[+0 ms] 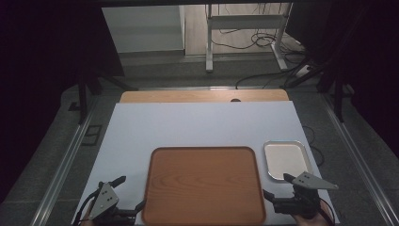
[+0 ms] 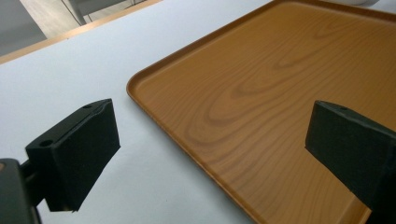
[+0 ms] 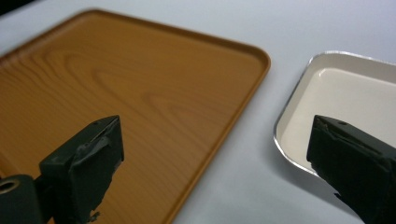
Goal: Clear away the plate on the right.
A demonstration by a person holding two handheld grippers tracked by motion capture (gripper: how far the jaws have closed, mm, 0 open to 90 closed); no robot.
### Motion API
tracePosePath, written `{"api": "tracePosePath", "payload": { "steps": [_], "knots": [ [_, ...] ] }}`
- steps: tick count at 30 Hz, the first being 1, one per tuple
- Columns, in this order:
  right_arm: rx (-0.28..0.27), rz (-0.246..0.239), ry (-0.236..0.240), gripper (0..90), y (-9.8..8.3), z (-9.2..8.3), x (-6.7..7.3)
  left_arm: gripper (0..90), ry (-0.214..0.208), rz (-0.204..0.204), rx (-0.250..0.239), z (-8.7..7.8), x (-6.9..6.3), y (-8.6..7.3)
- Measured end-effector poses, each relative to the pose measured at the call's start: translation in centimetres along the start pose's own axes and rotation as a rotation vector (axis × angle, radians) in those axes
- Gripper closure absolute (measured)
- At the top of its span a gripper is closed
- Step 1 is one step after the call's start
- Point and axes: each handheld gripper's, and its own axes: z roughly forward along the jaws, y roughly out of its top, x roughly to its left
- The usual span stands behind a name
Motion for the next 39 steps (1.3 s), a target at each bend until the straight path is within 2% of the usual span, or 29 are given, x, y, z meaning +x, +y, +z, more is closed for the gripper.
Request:
{"api": "tracePosePath", "payload": {
  "steps": [4,13,29,36,39],
  "knots": [
    [-0.02,-0.004,-0.002,0.0,0.0,-0.1,-0.2,2.7,-0.001,0.001,-0.004,-0.1,0.0,0.0],
    [0.013,-0.033,-0.004,0.0,0.0,0.5,0.1,2.7,-0.002,0.006,-0.003,-0.1,0.0,0.0],
    [0.039,-0.034,-0.006,0.0,0.0,1.0,0.1,2.7,-0.005,0.006,-0.001,-0.1,0.0,0.0],
    [0.04,-0.033,-0.036,0.0,0.2,1.1,-0.5,2.7,-0.006,0.012,0.002,0.0,0.0,0.0],
    [0.032,-0.013,-0.04,0.0,0.2,1.1,-1.1,2.7,-0.006,0.014,0.004,0.0,-0.1,0.0]
  ]
}}
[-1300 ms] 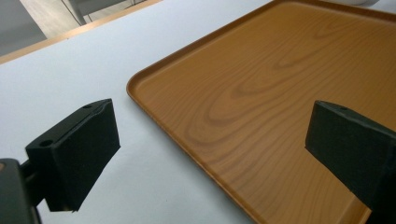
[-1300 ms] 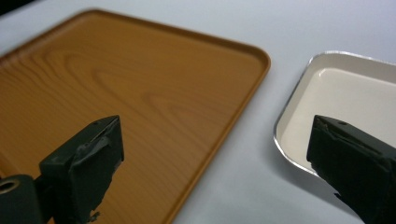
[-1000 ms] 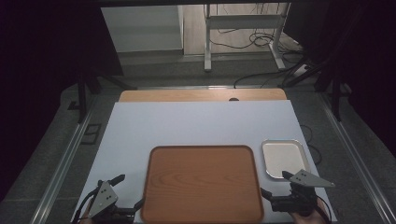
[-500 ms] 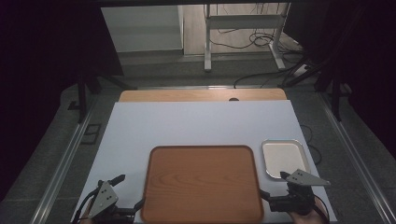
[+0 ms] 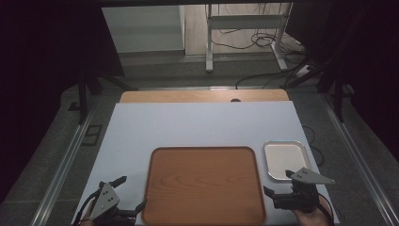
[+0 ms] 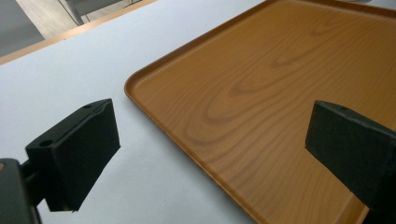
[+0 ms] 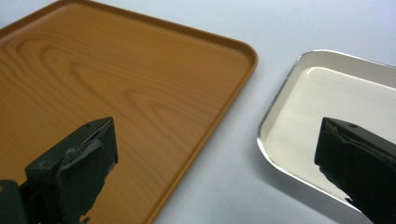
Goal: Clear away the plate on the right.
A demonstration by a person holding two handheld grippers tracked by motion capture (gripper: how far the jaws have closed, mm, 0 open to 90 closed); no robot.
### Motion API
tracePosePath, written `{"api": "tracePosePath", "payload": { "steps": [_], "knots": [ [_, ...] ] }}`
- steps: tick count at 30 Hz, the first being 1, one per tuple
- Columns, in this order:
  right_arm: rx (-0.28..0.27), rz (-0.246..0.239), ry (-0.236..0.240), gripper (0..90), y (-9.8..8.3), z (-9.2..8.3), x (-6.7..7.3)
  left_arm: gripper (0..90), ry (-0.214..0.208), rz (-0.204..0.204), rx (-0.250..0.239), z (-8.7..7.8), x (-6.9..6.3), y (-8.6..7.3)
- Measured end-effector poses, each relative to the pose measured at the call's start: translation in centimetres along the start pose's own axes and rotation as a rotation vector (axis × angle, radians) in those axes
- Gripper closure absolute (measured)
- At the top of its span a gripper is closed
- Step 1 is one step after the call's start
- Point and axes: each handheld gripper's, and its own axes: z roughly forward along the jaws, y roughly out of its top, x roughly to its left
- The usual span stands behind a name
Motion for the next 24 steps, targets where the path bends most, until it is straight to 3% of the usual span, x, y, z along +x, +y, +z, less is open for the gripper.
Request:
{"api": "tracePosePath", "payload": {
  "steps": [12,19,24],
  "knots": [
    [-0.019,0.028,-0.021,0.0,0.4,0.4,-1.7,2.7,0.0,0.0,0.002,0.0,0.0,0.0],
    [-0.022,0.02,-0.045,0.0,0.7,0.6,-2.2,2.7,-0.011,-0.044,-0.016,-0.1,0.4,-0.1],
    [-0.014,0.034,-0.054,0.4,0.7,0.8,-2.7,2.7,-0.006,-0.015,-0.006,-0.1,0.2,-0.1]
  ]
}}
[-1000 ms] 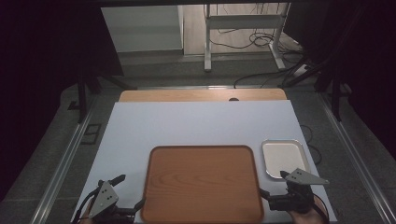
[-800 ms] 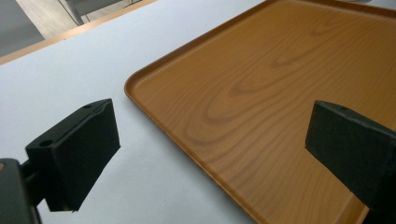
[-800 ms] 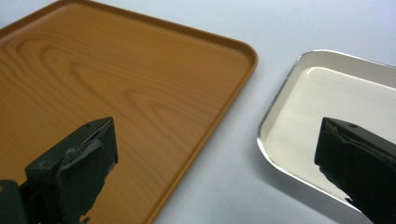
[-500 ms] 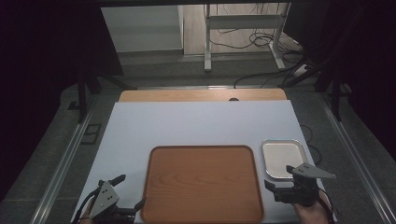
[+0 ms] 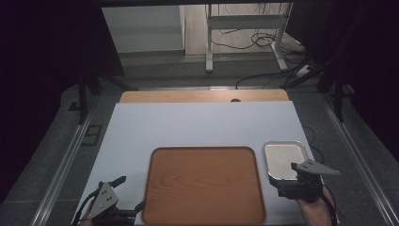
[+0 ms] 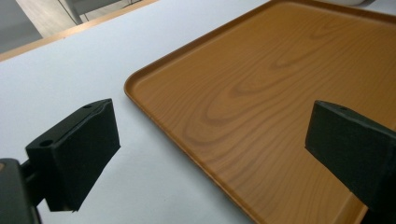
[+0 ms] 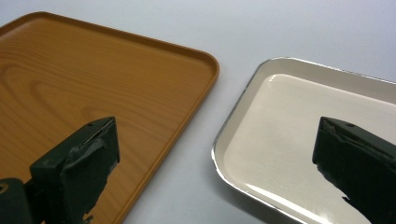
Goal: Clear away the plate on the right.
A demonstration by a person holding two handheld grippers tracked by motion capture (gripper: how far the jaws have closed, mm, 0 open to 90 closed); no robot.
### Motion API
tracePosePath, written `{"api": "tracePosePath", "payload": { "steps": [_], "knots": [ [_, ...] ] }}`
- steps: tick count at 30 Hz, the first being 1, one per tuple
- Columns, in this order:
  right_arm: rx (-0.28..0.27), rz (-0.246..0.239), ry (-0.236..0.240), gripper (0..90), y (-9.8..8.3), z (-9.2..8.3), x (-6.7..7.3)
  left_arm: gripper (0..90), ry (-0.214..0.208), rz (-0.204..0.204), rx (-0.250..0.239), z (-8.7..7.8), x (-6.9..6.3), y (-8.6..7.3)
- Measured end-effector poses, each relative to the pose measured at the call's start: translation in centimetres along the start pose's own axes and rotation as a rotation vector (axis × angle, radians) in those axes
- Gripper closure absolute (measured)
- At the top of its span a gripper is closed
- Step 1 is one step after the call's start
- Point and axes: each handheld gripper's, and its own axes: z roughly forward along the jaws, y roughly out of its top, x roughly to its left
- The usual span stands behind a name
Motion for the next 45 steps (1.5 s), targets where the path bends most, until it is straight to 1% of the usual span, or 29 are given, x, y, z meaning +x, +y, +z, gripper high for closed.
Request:
{"api": "tracePosePath", "payload": {
  "steps": [4,8,9,12,15,21,22,25,26,27,28,29,30,31,32,33,36,40,41,42,44,45],
  "knots": [
    [0.001,0.017,-0.01,0.5,0.1,0.2,-0.6,2.7,0.001,0.005,0.0,0.0,0.0,0.0],
    [0.006,0.027,-0.019,0.4,0.1,0.4,-1.1,2.8,0.001,-0.007,-0.006,-0.1,0.1,0.0],
    [0.009,0.029,-0.03,0.3,0.2,0.6,-1.5,2.7,0.001,-0.01,-0.009,-0.1,0.1,0.0],
    [0.008,0.035,-0.039,0.2,0.3,0.8,-1.8,2.8,0.003,-0.008,-0.01,-0.1,0.1,0.0],
    [0.012,0.045,-0.065,0.2,0.5,1.1,-2.5,2.8,0.003,-0.004,-0.009,-0.1,0.0,0.0],
    [0.036,0.069,-0.095,0.4,0.6,1.7,-3.7,2.8,0.001,-0.002,-0.008,-0.1,0.0,0.0],
    [0.036,0.069,-0.095,0.4,0.6,1.7,-3.7,2.8,0.001,-0.002,-0.008,-0.1,0.0,0.0],
    [0.051,0.088,-0.115,0.6,0.5,1.9,-4.6,2.8,0.0,-0.003,-0.008,-0.1,0.0,0.0],
    [0.051,0.088,-0.115,0.6,0.5,1.9,-4.6,2.8,0.0,-0.003,-0.008,-0.1,0.0,0.0],
    [0.057,0.095,-0.13,0.6,0.5,2.0,-5.0,2.8,-0.001,-0.003,-0.008,-0.1,0.0,0.0],
    [0.057,0.095,-0.13,0.6,0.5,2.0,-5.0,2.8,-0.001,-0.003,-0.008,-0.1,0.0,0.0],
    [0.056,0.105,-0.143,0.5,0.5,2.0,-5.3,2.8,-0.001,-0.003,-0.007,-0.1,0.0,0.0],
    [0.056,0.105,-0.143,0.5,0.5,2.0,-5.3,2.8,-0.001,-0.003,-0.007,-0.1,0.0,0.0],
    [0.056,0.122,-0.147,0.5,0.5,2.1,-5.7,2.8,-0.001,-0.002,-0.008,-0.1,0.0,0.0],
    [0.056,0.122,-0.147,0.5,0.5,2.1,-5.7,2.8,-0.001,-0.002,-0.008,-0.1,0.0,0.0],
    [0.069,0.131,-0.149,0.3,0.6,2.2,-5.9,2.8,-0.002,-0.001,-0.007,-0.1,0.0,0.0],
    [0.089,0.133,-0.173,0.4,0.6,2.4,-6.3,2.8,-0.002,-0.003,-0.008,-0.1,0.0,0.0],
    [0.114,0.142,-0.209,4.8,0.5,2.6,-7.0,2.8,-0.003,-0.003,-0.007,-0.1,0.0,0.0],
    [0.117,0.152,-0.213,6.4,0.5,2.5,-7.3,2.8,-0.003,-0.002,-0.007,-0.1,0.0,0.0],
    [0.117,0.152,-0.213,6.4,0.5,2.5,-7.3,2.8,-0.003,-0.002,-0.007,-0.1,0.0,0.0],
    [0.124,0.172,-0.226,10.8,0.4,2.3,-8.1,2.8,-0.003,-0.001,-0.007,-0.1,0.0,0.0],
    [0.129,0.173,-0.237,12.1,0.4,2.3,-8.3,2.8,-0.003,-0.001,-0.006,-0.1,0.0,0.0]
  ]
}}
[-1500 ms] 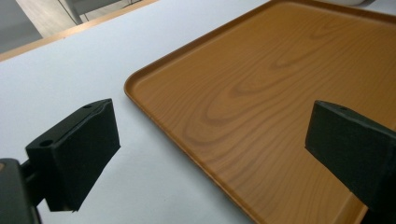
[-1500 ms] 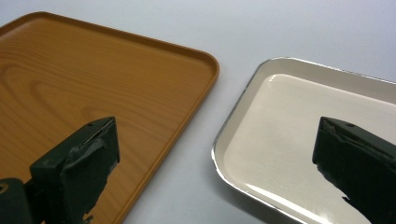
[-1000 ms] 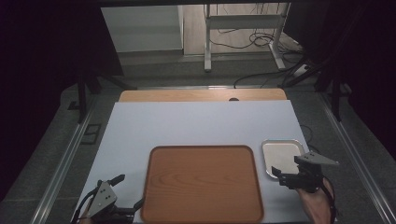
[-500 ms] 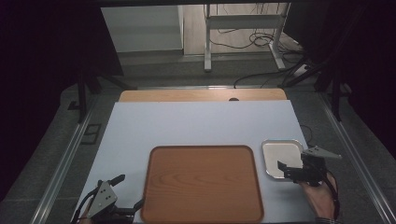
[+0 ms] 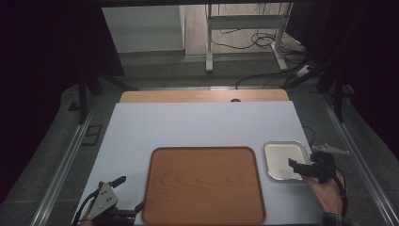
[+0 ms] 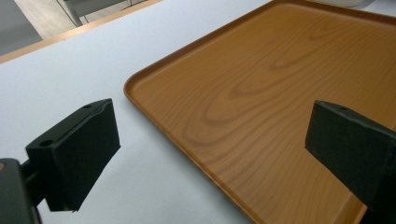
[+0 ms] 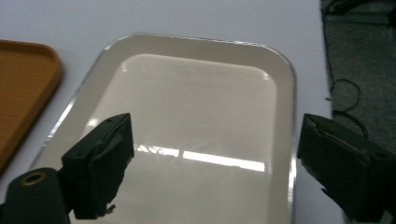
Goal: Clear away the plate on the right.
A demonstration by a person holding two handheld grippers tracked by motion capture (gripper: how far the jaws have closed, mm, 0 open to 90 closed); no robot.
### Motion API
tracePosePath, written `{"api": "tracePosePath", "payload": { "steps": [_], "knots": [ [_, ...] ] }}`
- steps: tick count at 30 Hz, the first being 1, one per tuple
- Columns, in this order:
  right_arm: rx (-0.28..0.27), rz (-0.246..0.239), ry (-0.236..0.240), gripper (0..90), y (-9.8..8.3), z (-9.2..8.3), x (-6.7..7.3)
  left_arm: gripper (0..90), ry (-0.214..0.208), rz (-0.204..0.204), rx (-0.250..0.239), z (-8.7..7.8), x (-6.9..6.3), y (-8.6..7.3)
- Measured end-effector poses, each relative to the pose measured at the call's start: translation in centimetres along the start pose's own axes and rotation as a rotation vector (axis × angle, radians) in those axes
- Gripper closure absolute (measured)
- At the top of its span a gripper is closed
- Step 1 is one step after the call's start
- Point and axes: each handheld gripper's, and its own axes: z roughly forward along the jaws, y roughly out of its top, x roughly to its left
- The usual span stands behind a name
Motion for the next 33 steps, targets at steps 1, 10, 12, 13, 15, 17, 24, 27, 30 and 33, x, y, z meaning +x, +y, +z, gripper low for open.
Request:
{"api": "tracePosePath", "payload": {
  "steps": [1,10,12,13,15,17,24,27,30,33],
  "knots": [
    [0.004,-0.003,-0.012,13.8,0.0,0.0,-0.3,2.8,0.0,0.0,0.0,0.0,0.0,0.0],
    [0.032,0.026,-0.062,29.8,0.5,-0.2,-2.1,2.8,0.001,0.002,0.003,0.0,0.0,0.0],
    [0.046,0.043,-0.06,34.0,0.5,-0.1,-2.6,2.8,0.001,0.001,0.004,0.0,0.0,0.0],
    [0.054,0.054,-0.059,38.0,0.5,0.0,-2.8,2.8,0.001,0.001,0.004,0.0,0.0,0.0],
    [0.067,0.062,-0.058,43.6,0.5,0.1,-3.3,2.8,0.001,0.002,0.004,0.0,0.0,0.0],
    [0.073,0.08,-0.045,49.9,0.5,0.3,-3.7,2.8,0.001,0.001,0.005,0.0,0.0,0.0],
    [0.102,0.113,-0.005,66.9,0.7,1.1,-4.6,2.8,0.003,-0.003,0.007,0.1,0.0,0.0],
    [0.11,0.119,0.006,72.0,0.9,1.4,-4.8,2.8,0.003,-0.002,0.008,0.1,0.0,0.0],
    [0.117,0.126,0.017,76.6,1.1,1.6,-4.9,2.8,0.005,0.0,0.012,0.2,0.0,0.0],
    [0.132,0.136,0.028,79.3,1.2,2.0,-5.0,2.9,0.005,0.002,0.013,0.2,0.0,0.1]
  ]
}}
